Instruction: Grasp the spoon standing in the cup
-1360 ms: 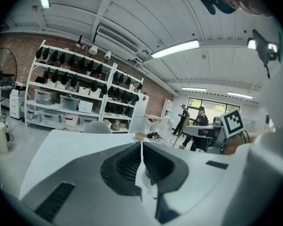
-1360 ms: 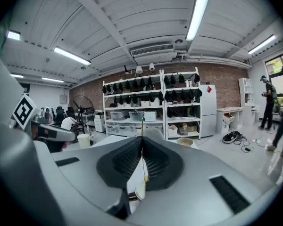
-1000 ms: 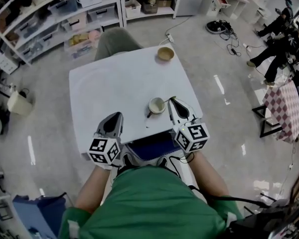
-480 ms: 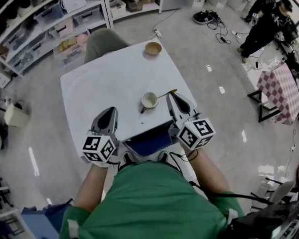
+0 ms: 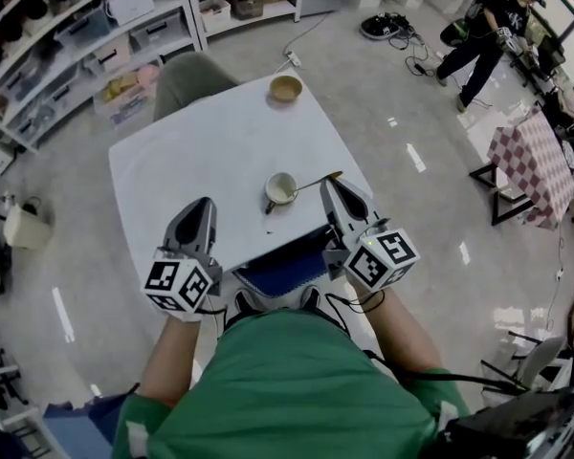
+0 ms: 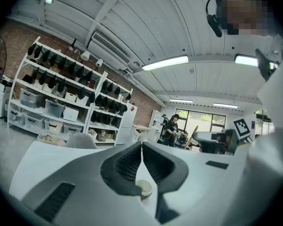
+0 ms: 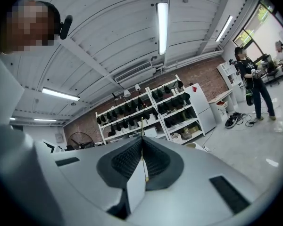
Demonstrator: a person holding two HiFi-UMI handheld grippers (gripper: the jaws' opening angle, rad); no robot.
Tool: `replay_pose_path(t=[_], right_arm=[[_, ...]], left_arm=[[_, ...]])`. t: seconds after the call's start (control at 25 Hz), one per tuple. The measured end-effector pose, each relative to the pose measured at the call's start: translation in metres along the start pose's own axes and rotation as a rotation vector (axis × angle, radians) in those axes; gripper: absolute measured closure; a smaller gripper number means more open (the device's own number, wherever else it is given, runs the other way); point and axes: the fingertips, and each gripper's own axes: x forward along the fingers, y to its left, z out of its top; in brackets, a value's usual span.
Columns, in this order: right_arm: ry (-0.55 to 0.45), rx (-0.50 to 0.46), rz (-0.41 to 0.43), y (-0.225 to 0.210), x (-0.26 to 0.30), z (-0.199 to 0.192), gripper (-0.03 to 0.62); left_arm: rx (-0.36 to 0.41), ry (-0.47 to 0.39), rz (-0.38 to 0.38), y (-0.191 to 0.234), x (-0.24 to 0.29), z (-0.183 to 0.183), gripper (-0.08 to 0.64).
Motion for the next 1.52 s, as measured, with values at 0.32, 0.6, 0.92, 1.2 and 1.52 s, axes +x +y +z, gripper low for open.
replay_pose_path(t=[0.32,0.6,0.92,1.2,1.52], right_arm=[[0.001,0.003,0.005,0.003,0.002,0.002,0.565],[0.008,-0.001,0.013,0.004,0.007,0.0,0.565],[0.014,-0.005,0.012,0.004,0.006,-0.001,0.565],[0.011,-0.009,0.02,0.003,0.004,-0.002,0.565],[0.008,-0.01,0.021,0.006,0.009,0.0,0.565]], left_arm=[[-0.013,0.016,0.004,0.004,-0.001,-0.004,0.537],[-0.02,0.02,0.015,0.009,-0.001,-0.006,0.537],[-0.025,0.025,0.021,0.009,-0.002,-0.01,0.537],[-0.026,0.024,0.027,0.009,-0.002,-0.014,0.537],[-0.027,0.028,0.032,0.015,-0.001,-0.01,0.537]])
